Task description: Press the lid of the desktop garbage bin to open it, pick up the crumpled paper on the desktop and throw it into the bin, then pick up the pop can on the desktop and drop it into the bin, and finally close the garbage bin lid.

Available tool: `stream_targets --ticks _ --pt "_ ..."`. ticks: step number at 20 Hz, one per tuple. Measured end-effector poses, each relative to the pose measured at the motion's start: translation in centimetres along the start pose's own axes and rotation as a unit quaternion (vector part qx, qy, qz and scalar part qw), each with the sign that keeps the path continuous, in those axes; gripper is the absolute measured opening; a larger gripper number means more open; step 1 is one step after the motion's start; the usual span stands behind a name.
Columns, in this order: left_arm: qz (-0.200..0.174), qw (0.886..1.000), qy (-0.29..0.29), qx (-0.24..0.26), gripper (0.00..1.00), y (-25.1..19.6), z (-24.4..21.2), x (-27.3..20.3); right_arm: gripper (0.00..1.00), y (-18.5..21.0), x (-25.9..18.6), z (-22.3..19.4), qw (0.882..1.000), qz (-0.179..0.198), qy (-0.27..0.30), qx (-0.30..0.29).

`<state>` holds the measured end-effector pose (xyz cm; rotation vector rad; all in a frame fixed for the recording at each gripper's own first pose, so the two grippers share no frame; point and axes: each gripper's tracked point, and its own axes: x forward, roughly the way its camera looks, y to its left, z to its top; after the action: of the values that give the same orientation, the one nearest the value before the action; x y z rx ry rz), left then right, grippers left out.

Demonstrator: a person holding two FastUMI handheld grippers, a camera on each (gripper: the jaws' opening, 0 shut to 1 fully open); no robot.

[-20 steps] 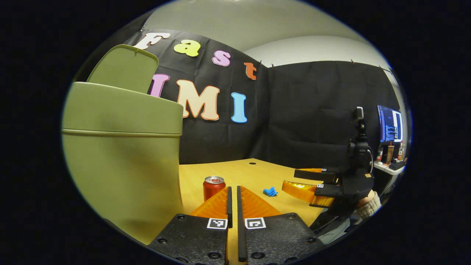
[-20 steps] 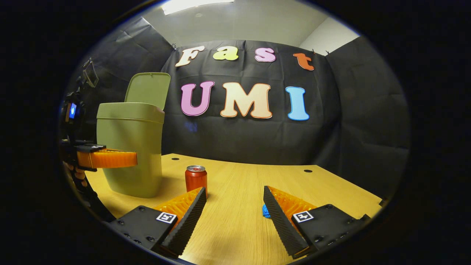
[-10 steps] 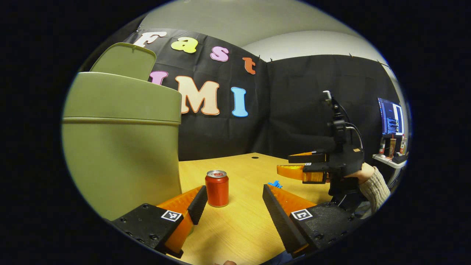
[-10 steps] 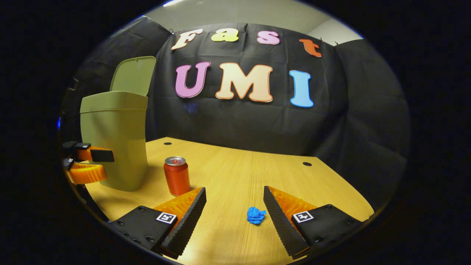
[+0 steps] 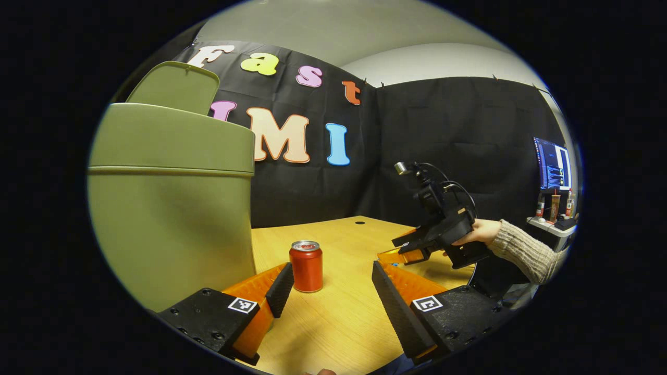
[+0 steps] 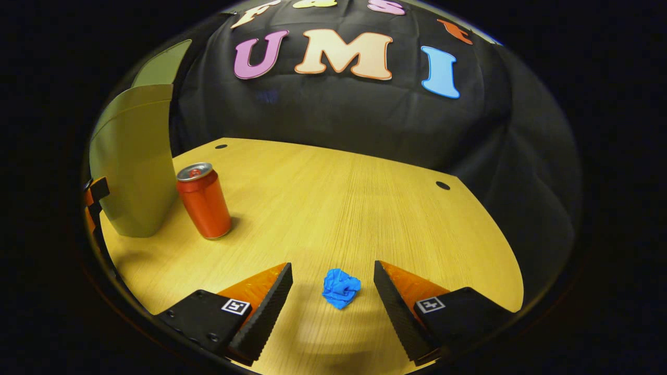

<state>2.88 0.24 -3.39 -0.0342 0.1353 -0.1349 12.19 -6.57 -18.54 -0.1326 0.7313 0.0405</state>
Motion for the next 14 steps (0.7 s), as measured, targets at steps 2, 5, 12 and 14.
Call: stream_targets --ticks 2,5,12,14 --pt "0.002 1.000 0.000 0.001 0.92 0.2 0.0 0.0 0.99 -0.6 1.0 -0.9 1.000 -0.005 0.021 0.007" --pt "0.005 1.000 0.001 0.000 0.92 0.3 0.0 0.0 1.00 -0.9 1.5 -1.6 0.999 -0.002 0.043 0.012" --pt "0.010 1.000 0.006 -0.009 0.92 0.6 -0.4 0.1 0.56 -1.1 1.6 -2.1 0.998 -0.003 0.053 0.017" --pt "0.011 1.000 0.007 -0.012 0.92 0.6 -0.5 0.1 0.53 -1.2 1.7 -2.9 0.998 -0.002 0.062 0.010"
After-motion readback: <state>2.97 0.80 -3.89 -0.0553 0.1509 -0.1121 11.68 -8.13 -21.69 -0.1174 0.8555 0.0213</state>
